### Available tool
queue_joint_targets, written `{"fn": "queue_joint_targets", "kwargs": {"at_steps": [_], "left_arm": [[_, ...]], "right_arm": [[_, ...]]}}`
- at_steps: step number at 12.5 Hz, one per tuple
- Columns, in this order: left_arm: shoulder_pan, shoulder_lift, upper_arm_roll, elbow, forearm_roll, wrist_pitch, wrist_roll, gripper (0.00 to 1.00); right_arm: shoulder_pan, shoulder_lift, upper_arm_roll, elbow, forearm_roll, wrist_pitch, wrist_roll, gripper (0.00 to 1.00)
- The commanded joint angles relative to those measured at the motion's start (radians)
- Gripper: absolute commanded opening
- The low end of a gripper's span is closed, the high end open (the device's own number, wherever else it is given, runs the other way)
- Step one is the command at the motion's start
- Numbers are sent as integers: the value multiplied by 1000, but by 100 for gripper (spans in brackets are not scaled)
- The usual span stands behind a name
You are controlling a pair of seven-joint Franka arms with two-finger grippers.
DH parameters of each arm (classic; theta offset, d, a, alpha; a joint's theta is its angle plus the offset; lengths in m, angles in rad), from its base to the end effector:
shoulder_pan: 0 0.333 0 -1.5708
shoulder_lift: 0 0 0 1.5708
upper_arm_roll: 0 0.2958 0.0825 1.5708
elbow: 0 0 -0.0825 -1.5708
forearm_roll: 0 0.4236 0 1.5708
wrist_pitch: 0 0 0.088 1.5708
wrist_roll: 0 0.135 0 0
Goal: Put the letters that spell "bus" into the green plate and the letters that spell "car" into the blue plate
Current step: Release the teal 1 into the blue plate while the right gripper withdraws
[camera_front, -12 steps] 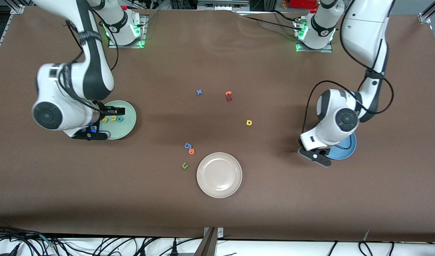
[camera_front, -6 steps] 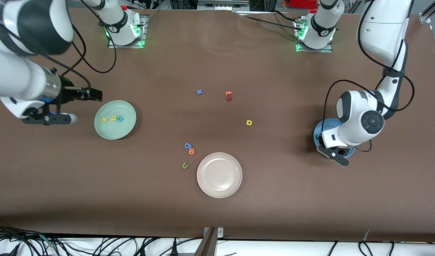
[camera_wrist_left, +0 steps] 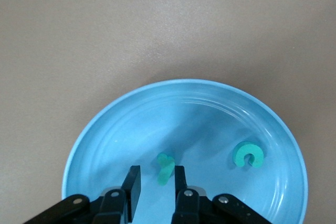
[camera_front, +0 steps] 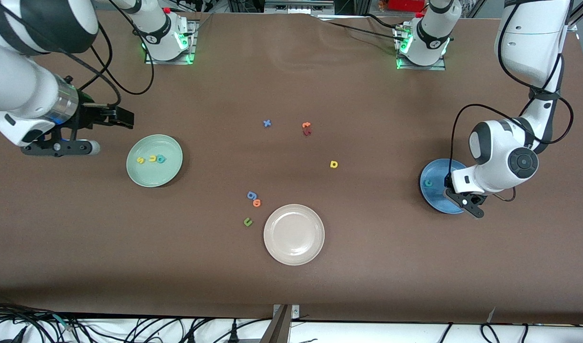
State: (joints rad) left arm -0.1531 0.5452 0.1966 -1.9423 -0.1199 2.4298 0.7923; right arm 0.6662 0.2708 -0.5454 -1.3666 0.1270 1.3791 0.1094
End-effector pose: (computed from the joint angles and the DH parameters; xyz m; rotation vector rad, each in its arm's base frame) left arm 0.6288 0.0285 0.1236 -2.9544 1.0478 0.0794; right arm 0.6187 0.1308 0.5178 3.0844 0.0350 -0.3363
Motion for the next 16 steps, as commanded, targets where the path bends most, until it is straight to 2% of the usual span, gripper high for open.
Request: {"fn": "queue_joint_targets", "kwargs": {"at_steps": [1,3,5,6,8,12,16], "left_arm": [[-5,-16,-3,-13,3,-9,-13,58],[-25,-25,-26,-7,3,-43,-102,58],[-74,-59,-66,5,3,-133,-284,59],[-100,-85,-89,5,3,-162,-380,59],[-152,-102,-129,19,5,-208,-543,63],[-255,-64,-215,36,5,-140,-830,63],[-330,7,-241,34,5,-19,-1025,66]], "right_arm": [[-52,-37,69,-35,-23,24,18,100],[-250,-94,285,-98,-62,72,18,100],[-431,-204,480,-254,-121,189,18,100],[-510,-260,548,-331,-121,239,16,100],[-618,-268,594,-325,-121,233,-5,100],[-649,-242,587,-232,-121,186,-11,100],[-651,-301,588,-307,-124,208,-4,100]]}}
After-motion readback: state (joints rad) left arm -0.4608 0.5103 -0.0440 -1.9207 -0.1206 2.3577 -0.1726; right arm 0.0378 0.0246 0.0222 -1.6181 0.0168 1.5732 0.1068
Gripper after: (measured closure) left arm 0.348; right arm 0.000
